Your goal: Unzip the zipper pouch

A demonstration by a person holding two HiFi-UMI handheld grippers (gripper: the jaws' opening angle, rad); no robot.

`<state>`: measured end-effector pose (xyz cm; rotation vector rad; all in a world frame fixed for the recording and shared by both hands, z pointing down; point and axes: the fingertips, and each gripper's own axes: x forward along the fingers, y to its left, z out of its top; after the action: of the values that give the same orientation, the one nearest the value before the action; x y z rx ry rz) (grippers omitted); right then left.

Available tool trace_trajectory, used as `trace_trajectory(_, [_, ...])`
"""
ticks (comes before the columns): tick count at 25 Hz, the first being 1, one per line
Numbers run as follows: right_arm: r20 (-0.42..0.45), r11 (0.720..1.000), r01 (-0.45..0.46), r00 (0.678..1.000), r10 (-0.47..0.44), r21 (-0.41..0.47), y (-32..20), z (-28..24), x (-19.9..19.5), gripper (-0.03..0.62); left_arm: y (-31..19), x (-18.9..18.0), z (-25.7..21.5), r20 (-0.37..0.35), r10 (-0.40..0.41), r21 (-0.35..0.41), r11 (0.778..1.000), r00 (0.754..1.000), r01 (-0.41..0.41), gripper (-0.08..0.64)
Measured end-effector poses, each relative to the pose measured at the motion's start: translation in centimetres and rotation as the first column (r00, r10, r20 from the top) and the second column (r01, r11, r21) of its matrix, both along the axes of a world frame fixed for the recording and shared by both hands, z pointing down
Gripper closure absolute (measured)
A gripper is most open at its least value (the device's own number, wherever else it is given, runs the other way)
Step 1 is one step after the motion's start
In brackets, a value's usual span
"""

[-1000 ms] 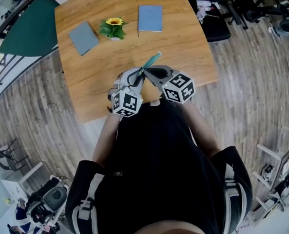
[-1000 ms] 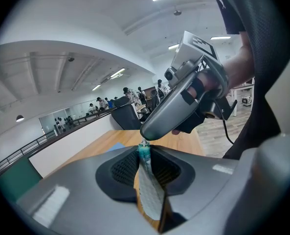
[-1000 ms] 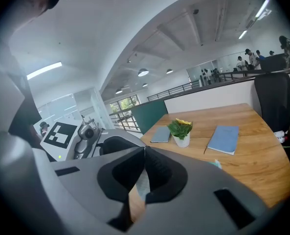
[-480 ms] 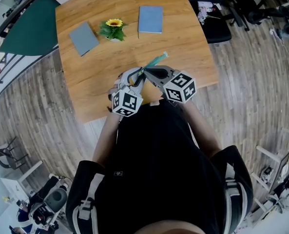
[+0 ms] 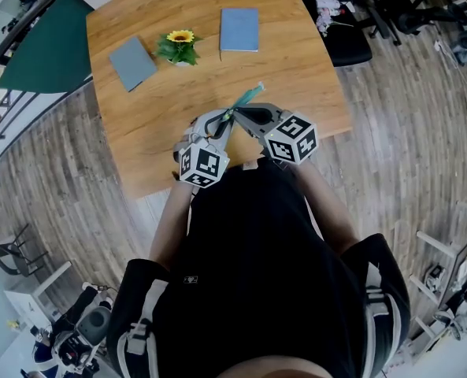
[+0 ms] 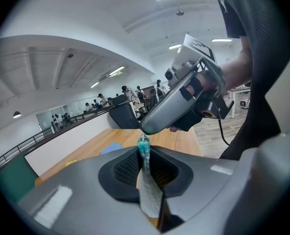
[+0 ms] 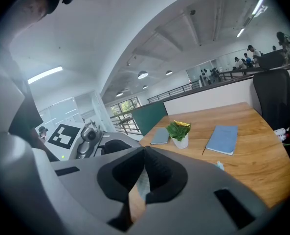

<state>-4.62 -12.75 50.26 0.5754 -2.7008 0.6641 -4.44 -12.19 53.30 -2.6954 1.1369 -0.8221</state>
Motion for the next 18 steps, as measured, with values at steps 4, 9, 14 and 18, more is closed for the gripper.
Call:
trace_trajectory(4, [-0.001,1.0,0.002,1.0,-0.002,0.0,0.25,0.22,-0.1,0.586,0.3,-0.12,0.19,0.012,-0.003,-0.002,1.0,1.0,0.003,0.525])
trace_trajectory(9, [-0.023,1.0,-0.002,1.0,0.002,0.006,0.06,0.53,-0.32,0.586,0.25,-0.4,0.41,0.029,-0.011,0.0,1.0,1.0,0.011,0.525])
trace_trajectory(14, [-0.048,1.0,-0.005,0.999,0.007,0.026,-0.19,0.55,-0.35,0.586,0.09,-0.49,0.35,0.033,-0.019,0.003,1.0,0.999,0.019,0.525])
trace_trajectory(18, [-0.041,1.0,-0.027,0.999,0.027,0.011,-0.48,0.82,-0.35,0.586,-0.13,-0.51,0.57,0.04,-0.021,0.004,1.0,0.999,0.021,0.525])
